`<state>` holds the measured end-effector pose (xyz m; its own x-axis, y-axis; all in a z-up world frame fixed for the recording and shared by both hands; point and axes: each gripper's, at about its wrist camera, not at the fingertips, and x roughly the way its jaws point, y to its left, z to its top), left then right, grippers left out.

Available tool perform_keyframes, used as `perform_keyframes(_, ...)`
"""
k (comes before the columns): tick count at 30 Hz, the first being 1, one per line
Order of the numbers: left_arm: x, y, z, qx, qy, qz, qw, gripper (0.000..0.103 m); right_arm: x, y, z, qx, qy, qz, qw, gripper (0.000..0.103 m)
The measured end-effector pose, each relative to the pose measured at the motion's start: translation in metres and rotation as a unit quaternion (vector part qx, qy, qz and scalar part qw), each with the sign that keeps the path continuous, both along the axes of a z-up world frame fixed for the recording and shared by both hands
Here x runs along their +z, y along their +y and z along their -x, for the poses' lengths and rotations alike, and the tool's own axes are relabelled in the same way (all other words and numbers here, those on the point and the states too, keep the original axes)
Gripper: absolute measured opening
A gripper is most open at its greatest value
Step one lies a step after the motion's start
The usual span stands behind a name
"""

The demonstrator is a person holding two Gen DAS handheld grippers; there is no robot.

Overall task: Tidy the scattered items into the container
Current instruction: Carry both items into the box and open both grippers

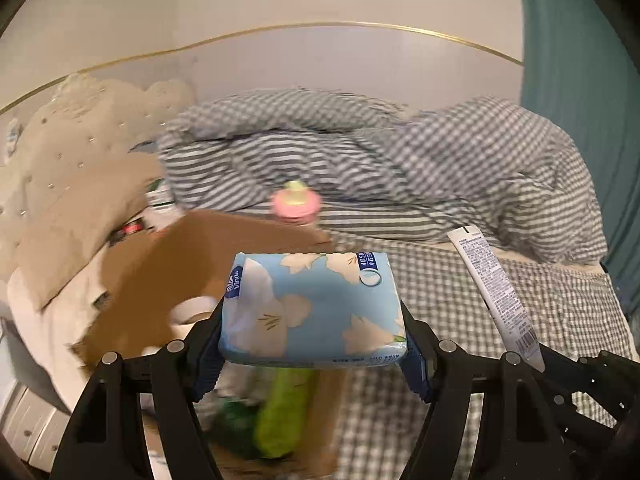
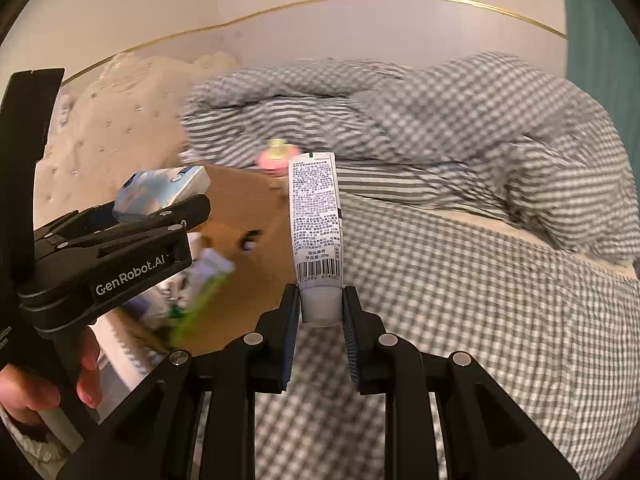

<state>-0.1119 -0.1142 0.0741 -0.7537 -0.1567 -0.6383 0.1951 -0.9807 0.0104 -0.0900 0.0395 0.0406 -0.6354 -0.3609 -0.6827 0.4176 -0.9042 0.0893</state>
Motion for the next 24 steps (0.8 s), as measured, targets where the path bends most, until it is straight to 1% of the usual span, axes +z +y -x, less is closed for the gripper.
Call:
perform_keyframes(3, -0.004, -0.032, -0.011, 0.017, -0.007, -0.002, 0.9998, 0.074, -0.001, -0.032, -0.001, 0.018, -0.008, -0.002, 1.000, 0.021)
perform_keyframes(8, -0.018, -0.078, -0.016, 0.044, -0.020, -0.009, 0.9988, 0.074, -0.009, -0.083, 0.005, 0.040, -0.020, -0.022, 0.999, 0.021)
perform_keyframes(12, -0.031, -0.097, -0.011, 0.052, -0.033, -0.013, 0.9980, 0.074, -0.025, -0.112, 0.019, 0.056, -0.041, -0.031, 0.997, 0.021)
perform_keyframes(17, -0.057, -0.110, 0.002, 0.059, -0.055, -0.024, 0.9965, 0.075, -0.052, -0.137, 0.040, 0.059, -0.070, -0.051, 0.994, 0.021)
perform_keyframes(18, -0.062, -0.112, 0.005, 0.061, -0.061, -0.026, 0.9959, 0.076, -0.056, -0.140, 0.044, 0.060, -0.073, -0.055, 0.994, 0.021)
perform_keyframes(19, -0.069, -0.113, 0.009, 0.062, -0.070, -0.027, 0.9952, 0.080, -0.059, -0.142, 0.047, 0.059, -0.073, -0.058, 0.994, 0.022)
perform_keyframes(20, -0.075, -0.114, 0.014, 0.064, -0.083, -0.025, 0.9942, 0.090, -0.060, -0.143, 0.049, 0.056, -0.071, -0.064, 0.994, 0.035)
perform_keyframes(21, -0.079, -0.114, 0.017, 0.069, -0.092, -0.022, 0.9931, 0.095, -0.062, -0.142, 0.050, 0.047, -0.064, -0.074, 0.994, 0.064)
perform_keyframes(22, -0.083, -0.115, 0.020, 0.080, -0.102, -0.020, 0.9914, 0.101, -0.063, -0.141, 0.050, 0.032, -0.052, -0.087, 0.994, 0.078)
perform_keyframes(23, -0.085, -0.115, 0.021, 0.088, -0.105, -0.020, 0.9904, 0.103, -0.062, -0.137, 0.048, 0.012, -0.033, -0.102, 0.994, 0.090)
perform_keyframes(24, -0.085, -0.114, 0.022, 0.090, -0.105, -0.019, 0.9901, 0.103, -0.062, -0.132, 0.047, 0.000, -0.021, -0.111, 0.994, 0.090)
